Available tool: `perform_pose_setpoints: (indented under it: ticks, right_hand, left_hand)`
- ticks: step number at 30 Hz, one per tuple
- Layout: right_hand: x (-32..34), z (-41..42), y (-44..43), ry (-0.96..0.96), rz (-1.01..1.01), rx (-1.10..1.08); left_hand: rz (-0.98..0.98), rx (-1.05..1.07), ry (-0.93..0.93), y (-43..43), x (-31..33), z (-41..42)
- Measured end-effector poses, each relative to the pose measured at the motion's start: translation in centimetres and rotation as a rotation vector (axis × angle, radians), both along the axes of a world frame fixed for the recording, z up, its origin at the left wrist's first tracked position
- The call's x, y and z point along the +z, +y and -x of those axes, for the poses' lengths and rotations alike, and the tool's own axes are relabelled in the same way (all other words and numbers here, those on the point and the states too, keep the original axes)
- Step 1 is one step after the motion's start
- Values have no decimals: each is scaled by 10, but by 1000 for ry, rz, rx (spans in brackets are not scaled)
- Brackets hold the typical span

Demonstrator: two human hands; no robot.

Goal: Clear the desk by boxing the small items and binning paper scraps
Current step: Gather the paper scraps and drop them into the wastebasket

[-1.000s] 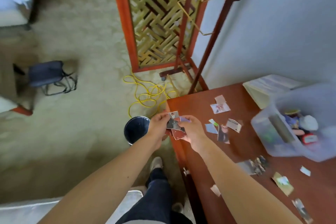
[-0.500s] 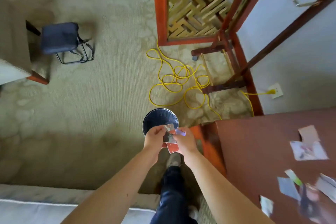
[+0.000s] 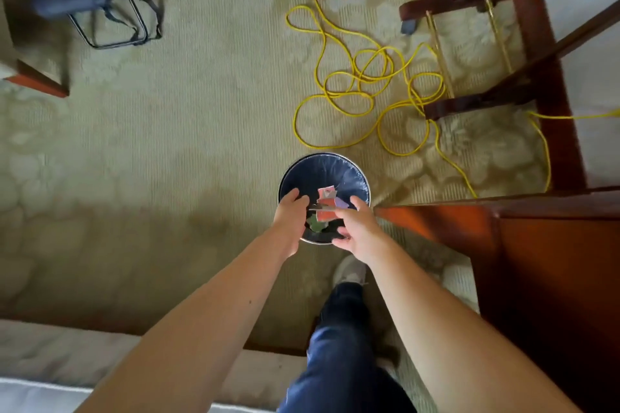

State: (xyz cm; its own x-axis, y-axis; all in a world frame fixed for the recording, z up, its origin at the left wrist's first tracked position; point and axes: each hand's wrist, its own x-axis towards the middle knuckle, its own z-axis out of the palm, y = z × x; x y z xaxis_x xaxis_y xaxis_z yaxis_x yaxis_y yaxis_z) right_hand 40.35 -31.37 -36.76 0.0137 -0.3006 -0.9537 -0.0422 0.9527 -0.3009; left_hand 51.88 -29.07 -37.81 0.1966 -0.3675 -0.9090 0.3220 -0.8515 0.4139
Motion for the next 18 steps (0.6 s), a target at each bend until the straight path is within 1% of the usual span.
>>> perform_pose_setpoints:
  ticks: [2, 5, 7, 9, 12, 15, 18]
  right_hand:
    - [-5, 2, 5, 30, 19, -9]
    - [2, 4, 11, 7, 87, -33]
    - [16, 5, 18, -21, 157, -66]
    - [34, 4, 27, -41, 253, -139]
    - [69, 2, 48, -25, 439, -277]
    - [104, 0, 71, 39, 647, -346]
    - [143, -6, 94, 18, 815, -443]
  left_hand:
    - [10, -19, -25, 1, -2, -2]
    - [48, -83, -73, 6, -2, -2]
    - [118, -148, -141, 9, 1, -1]
    - [217, -221, -163, 13, 13, 3]
    - [376, -275, -104, 22, 43, 11]
    - [519, -325, -55, 34, 77, 16]
    - [686, -321, 31, 50, 120, 21]
